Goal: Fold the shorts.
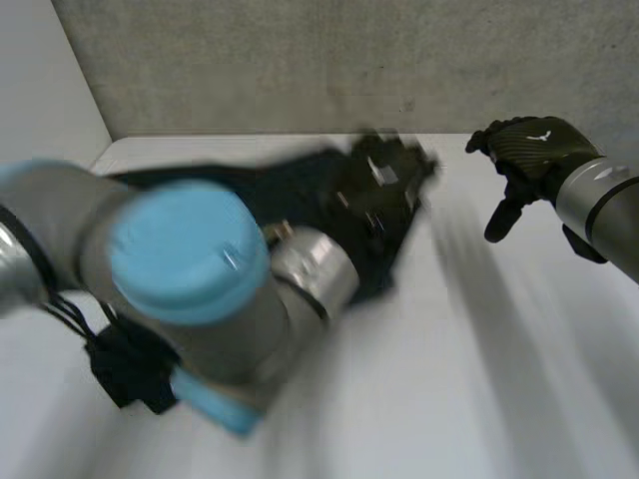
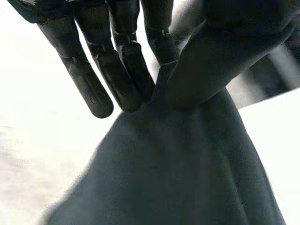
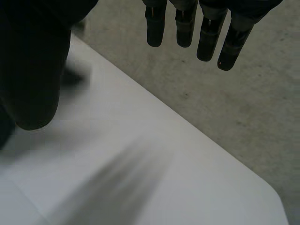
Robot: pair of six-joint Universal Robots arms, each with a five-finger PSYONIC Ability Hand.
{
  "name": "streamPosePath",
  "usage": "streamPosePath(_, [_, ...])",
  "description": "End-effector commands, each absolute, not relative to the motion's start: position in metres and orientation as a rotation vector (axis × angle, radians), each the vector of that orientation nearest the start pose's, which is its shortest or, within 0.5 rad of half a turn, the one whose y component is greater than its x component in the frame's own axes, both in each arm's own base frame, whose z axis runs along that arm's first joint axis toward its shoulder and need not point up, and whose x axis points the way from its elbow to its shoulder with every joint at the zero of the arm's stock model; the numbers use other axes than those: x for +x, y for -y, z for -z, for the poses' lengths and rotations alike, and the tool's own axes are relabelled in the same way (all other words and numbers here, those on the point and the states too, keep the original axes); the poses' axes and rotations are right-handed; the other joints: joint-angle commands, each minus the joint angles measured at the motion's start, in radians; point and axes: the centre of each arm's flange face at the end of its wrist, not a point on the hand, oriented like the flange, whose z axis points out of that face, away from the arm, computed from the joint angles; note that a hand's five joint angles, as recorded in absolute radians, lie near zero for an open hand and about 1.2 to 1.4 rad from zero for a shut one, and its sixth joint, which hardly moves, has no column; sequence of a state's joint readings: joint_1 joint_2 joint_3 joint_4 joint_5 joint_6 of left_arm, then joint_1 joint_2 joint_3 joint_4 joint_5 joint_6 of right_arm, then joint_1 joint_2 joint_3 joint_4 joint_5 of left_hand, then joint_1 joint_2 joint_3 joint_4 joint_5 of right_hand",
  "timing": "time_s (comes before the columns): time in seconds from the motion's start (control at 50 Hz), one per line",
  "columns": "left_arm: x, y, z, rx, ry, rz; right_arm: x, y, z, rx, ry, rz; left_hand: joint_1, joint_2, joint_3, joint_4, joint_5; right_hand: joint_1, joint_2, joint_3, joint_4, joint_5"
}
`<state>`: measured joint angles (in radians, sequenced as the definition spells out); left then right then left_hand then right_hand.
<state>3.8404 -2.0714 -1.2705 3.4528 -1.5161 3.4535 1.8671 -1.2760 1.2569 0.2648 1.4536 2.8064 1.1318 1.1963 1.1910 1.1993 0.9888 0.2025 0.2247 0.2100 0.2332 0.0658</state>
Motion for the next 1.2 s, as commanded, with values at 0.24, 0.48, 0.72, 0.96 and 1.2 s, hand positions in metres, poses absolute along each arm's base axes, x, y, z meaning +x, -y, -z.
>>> streamPosePath(0.24, [-0.348, 0.113, -0.252, 1.649, -2.285, 2.125, 0.239, 0.302, -0.273, -1.074, -2.189, 1.832, -0.048, -0.113, -0.108, -0.116, -0.080, -0.028, -0.050, -0.036, -0.059, -0.066])
streamPosePath(0.48, [-0.298, 0.144, -0.255, 1.223, -2.347, 1.979, 0.253, 0.292, -0.217, -1.371, -2.139, 1.565, -0.542, -0.607, -0.602, -0.610, -0.574, -0.028, -0.050, -0.036, -0.059, -0.066])
streamPosePath(0.72, [-0.295, 0.138, -0.248, 1.101, -2.422, 1.962, 0.252, 0.284, -0.179, -1.366, -2.192, 1.417, -0.675, -0.739, -0.734, -0.742, -0.706, -0.028, -0.050, -0.036, -0.059, -0.066])
streamPosePath(0.96, [-0.292, 0.127, -0.258, 1.082, -2.442, 2.005, 0.258, 0.296, -0.173, -1.122, -2.157, 1.525, -0.657, -0.722, -0.716, -0.725, -0.689, -0.028, -0.050, -0.036, -0.059, -0.066])
streamPosePath(1.2, [-0.291, 0.124, -0.266, 1.068, -2.421, 2.062, 0.280, 0.288, -0.165, -1.077, -2.088, 1.484, -0.876, -0.941, -0.935, -0.944, -0.908, 1.194, 1.172, 1.186, 1.163, 1.156])
